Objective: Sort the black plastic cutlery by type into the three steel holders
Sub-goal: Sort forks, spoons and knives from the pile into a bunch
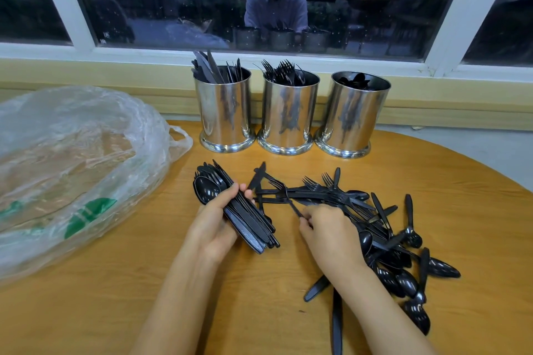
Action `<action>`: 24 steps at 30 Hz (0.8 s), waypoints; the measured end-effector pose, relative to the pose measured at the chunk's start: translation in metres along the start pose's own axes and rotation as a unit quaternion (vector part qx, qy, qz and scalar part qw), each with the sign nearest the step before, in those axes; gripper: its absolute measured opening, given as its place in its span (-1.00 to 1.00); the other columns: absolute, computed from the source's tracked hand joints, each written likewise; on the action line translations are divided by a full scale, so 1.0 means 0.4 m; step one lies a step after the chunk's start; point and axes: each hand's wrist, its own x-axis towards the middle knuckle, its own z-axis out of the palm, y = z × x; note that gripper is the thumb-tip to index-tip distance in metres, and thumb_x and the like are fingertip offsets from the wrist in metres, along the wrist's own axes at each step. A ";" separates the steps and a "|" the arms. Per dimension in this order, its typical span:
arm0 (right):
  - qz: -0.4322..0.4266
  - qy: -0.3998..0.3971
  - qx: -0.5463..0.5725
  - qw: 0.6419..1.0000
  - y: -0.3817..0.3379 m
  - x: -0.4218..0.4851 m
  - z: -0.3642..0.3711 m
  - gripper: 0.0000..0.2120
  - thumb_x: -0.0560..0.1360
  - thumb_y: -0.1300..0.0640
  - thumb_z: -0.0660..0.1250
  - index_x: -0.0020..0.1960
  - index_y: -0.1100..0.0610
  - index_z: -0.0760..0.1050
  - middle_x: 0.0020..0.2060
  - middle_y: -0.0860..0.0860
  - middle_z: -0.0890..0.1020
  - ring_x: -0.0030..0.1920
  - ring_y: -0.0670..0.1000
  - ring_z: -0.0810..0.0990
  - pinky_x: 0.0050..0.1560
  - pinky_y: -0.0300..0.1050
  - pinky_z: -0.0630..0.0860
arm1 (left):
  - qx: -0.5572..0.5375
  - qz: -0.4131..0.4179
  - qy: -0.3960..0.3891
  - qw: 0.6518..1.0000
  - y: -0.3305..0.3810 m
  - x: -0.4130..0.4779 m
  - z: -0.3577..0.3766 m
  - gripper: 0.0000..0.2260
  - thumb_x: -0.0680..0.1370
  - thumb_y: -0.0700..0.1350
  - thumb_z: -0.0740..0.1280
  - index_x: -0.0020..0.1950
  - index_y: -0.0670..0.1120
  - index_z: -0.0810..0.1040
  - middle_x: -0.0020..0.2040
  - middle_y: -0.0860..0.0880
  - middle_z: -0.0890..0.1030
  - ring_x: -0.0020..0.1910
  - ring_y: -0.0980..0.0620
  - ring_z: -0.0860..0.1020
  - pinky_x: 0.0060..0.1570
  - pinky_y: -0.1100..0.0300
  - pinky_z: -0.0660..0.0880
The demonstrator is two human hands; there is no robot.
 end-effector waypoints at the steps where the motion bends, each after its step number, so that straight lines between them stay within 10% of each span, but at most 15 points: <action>1: 0.006 0.010 0.003 1.000 0.005 0.001 -0.002 -0.80 0.61 0.06 0.20 0.04 0.09 0.58 -0.12 -0.04 0.61 -0.12 0.00 0.61 -0.18 -0.14 0.54 | -0.002 -0.002 0.000 1.000 0.000 0.001 -0.002 -0.88 0.56 -0.24 0.32 0.08 -0.12 0.55 -0.22 -0.03 0.63 -0.26 0.06 0.62 -0.25 0.14 0.62; 8: 0.042 0.110 0.139 0.983 0.031 0.010 -0.015 -0.84 0.60 0.04 0.25 0.02 0.07 0.56 -0.31 -0.11 0.58 -0.32 -0.12 0.54 -0.34 -0.27 0.39 | 0.010 -0.008 0.021 1.000 -0.003 -0.005 0.007 -0.95 0.56 -0.26 0.33 -0.03 -0.16 0.58 -0.20 -0.07 0.66 -0.16 0.01 0.63 -0.24 0.11 0.64; 15: 0.018 0.019 0.482 0.876 -0.043 -0.020 -0.027 -0.82 0.50 0.23 0.39 0.02 -0.02 0.60 -0.32 -0.02 0.60 -0.39 -0.09 0.57 -0.33 -0.26 0.52 | 0.019 0.008 0.018 1.000 -0.010 -0.001 0.007 -0.82 0.47 -0.16 0.39 0.05 -0.17 0.58 -0.10 -0.11 0.69 -0.14 0.00 0.69 -0.10 0.02 0.60; 24: -0.023 0.014 0.457 0.889 -0.069 -0.031 0.001 -0.94 0.45 0.17 0.48 -0.16 0.02 0.65 -0.36 -0.05 0.64 -0.39 -0.10 0.57 -0.32 -0.27 0.50 | 0.045 0.020 -0.016 0.999 -0.019 0.007 0.004 -0.67 0.39 -0.06 0.42 0.10 -0.17 0.53 -0.08 -0.11 0.65 -0.12 0.01 0.65 0.01 0.02 0.60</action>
